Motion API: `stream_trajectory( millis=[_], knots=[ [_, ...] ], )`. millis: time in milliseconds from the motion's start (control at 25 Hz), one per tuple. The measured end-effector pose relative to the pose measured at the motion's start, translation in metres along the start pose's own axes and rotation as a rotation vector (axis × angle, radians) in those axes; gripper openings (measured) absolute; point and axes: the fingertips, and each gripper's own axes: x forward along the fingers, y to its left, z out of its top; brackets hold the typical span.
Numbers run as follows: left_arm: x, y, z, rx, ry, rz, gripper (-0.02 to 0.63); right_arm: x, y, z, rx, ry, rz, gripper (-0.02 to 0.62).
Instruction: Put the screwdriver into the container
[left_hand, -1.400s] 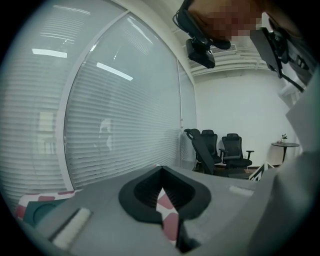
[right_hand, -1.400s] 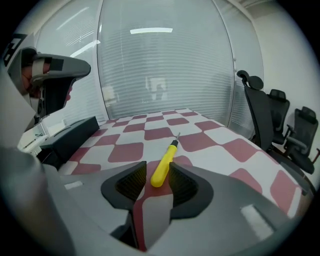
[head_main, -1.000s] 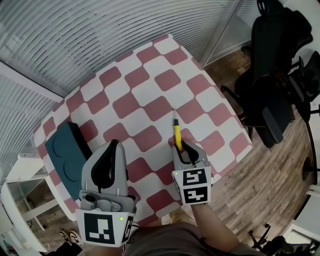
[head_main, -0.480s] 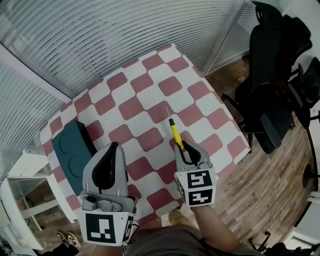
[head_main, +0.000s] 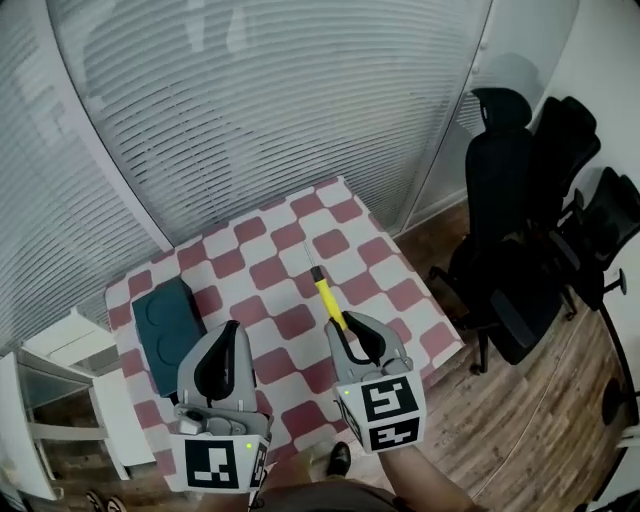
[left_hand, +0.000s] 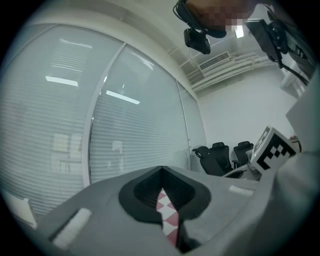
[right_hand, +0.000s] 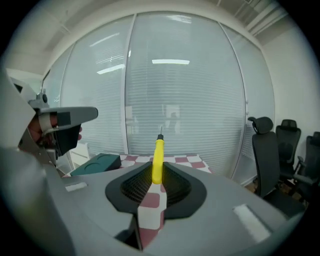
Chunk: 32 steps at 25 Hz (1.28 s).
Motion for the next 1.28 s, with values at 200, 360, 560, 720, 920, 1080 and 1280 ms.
stream_trajectory(
  millis=[200, 360, 560, 720, 920, 1080, 1280],
  knots=[
    [-0.039, -0.004, 0.026, 0.035, -0.057, 0.065, 0.0, -0.045, 0.019, 0.045, -0.051, -0.101, 0.045, 0.087],
    [-0.076, -0.004, 0.035, 0.094, -0.051, 0.132, 0.0, -0.083, 0.041, 0.062, -0.083, -0.151, 0.094, 0.087],
    [-0.121, -0.002, 0.043, 0.108, -0.076, 0.201, 0.0, -0.114, 0.065, 0.07, -0.122, -0.197, 0.152, 0.087],
    [-0.16, 0.004, 0.037, 0.119, -0.039, 0.264, 0.0, -0.129, 0.088, 0.059, -0.126, -0.198, 0.211, 0.087],
    [-0.184, 0.015, 0.037, 0.119, -0.011, 0.31, 0.0, -0.133, 0.116, 0.046, -0.128, -0.176, 0.277, 0.087],
    [-0.199, 0.031, 0.038, 0.121, -0.017, 0.332, 0.0, -0.127, 0.144, 0.04, -0.141, -0.163, 0.323, 0.087],
    [-0.205, 0.054, 0.036, 0.118, -0.012, 0.342, 0.0, -0.114, 0.175, 0.042, -0.155, -0.164, 0.361, 0.087]
  ],
)
